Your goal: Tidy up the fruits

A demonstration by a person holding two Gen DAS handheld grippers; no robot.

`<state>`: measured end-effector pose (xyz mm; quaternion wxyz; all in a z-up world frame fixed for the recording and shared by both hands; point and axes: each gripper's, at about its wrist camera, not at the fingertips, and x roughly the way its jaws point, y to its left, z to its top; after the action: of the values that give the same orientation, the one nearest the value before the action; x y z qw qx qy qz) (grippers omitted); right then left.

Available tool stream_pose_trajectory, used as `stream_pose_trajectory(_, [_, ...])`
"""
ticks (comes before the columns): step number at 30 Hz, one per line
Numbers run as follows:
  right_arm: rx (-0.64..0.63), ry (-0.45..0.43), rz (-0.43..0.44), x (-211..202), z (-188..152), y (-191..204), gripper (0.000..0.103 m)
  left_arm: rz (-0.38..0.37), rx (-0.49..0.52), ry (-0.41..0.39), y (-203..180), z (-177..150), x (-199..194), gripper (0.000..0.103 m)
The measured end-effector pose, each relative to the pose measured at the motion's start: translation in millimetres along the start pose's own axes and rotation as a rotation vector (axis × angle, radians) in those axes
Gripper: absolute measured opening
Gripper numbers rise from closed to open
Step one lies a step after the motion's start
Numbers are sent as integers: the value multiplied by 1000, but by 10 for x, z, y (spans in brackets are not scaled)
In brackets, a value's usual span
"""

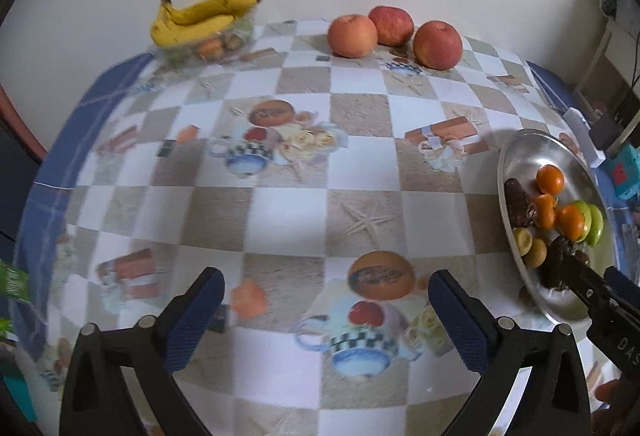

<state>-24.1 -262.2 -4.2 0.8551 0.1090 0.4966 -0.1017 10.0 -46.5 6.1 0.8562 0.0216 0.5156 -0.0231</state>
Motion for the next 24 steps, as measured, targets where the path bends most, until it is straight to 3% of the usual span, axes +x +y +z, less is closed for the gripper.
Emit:
stream_pose_trajectory(10, [-61,-31,-17,-178,-155,132,93,220,31,-79,93,-151,-337,103])
stream_pose_trajectory(24, [-98,-25,-11,-152,-169,196,93,162,11,-16,127,-175,-296,103])
